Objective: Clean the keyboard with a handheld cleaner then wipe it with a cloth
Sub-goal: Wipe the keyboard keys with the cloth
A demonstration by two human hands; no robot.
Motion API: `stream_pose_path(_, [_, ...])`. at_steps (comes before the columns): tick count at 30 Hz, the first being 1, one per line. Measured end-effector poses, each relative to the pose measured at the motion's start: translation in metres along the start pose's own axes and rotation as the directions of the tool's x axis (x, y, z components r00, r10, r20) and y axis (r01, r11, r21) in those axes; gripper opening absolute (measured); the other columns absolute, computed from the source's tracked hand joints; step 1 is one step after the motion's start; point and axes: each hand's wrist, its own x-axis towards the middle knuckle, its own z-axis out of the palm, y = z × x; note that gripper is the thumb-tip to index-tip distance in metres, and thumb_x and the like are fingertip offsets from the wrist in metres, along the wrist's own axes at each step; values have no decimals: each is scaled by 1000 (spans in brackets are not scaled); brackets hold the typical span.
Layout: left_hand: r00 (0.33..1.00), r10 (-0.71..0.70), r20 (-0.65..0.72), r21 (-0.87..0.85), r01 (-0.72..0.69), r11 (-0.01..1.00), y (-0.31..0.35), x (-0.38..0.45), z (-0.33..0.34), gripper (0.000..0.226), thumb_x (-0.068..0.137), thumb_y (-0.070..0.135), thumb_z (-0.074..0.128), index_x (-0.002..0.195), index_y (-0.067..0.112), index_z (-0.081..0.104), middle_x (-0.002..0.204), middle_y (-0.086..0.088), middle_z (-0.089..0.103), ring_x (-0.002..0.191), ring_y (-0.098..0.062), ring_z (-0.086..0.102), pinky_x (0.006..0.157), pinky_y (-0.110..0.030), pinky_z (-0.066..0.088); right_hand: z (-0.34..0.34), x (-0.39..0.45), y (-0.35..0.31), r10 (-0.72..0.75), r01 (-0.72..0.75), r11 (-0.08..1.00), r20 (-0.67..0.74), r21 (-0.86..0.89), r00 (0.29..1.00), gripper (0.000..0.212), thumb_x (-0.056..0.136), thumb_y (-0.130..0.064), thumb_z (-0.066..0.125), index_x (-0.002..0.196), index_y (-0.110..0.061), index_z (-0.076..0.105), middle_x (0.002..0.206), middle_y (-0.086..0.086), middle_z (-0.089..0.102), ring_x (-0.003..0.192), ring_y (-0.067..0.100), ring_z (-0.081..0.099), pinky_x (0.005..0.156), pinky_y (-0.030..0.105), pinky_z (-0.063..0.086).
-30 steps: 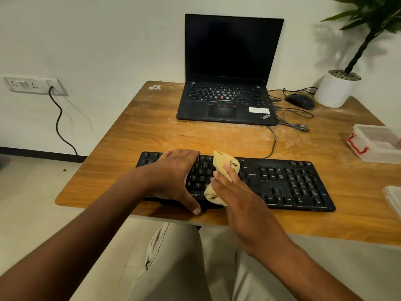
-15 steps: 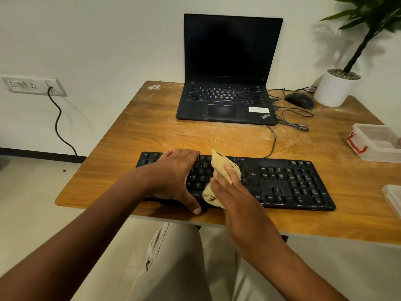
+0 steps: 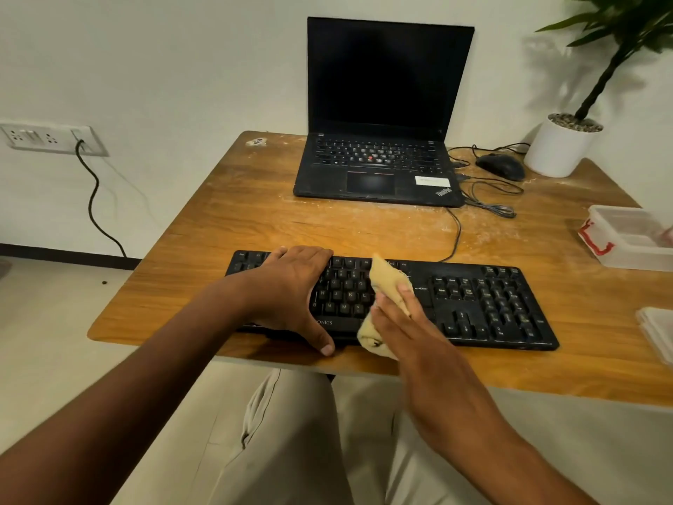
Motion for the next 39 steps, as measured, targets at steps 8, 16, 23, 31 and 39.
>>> stream_pose_path(8, [1000,-8,2,9,8,1000,-1,0,2,150,54,80,80,162,25,-8,171,3,0,156,-17,-4,126,-42,-9,7,46,4,6,2,999,-149,54,989,65,97,5,37,159,-14,30,168,0,19,155,11,-11,123,32,10])
stream_pose_path(16, [1000,2,2,4,-2,1000,-2,1,1,149,54,79,81,162,25,-6,170,4,3,155,-16,-2,126,-43,-8,-4,-4,23,59,-56,997,-45,56,997,80,96,7,32,160,-37,15,163,-28,-9,150,-3,-14,126,36,20])
stream_pose_path(23, [1000,-6,0,16,6,1000,-2,1,1,148,54,80,80,162,25,-6,170,3,3,156,-17,-2,126,-44,-8,9,43,7,-12,21,998,-143,66,990,67,96,9,38,158,-13,32,168,0,20,156,12,-10,126,40,19])
stream_pose_path(31, [1000,0,-1,2,0,1000,-3,3,3,148,54,79,81,162,26,-5,170,5,3,156,-17,-2,127,-47,-7,-1,2,39,31,-23,997,-118,67,992,81,95,16,43,159,-29,27,167,-17,11,152,-3,-11,125,41,24])
stream_pose_path(39, [1000,0,-11,0,0,1000,-5,3,4,149,53,82,79,162,28,-7,170,4,1,156,-15,-4,126,-45,-10,3,34,18,-68,75,995,-109,63,992,68,101,8,36,160,-23,24,166,-17,7,146,-8,-24,116,15,-1])
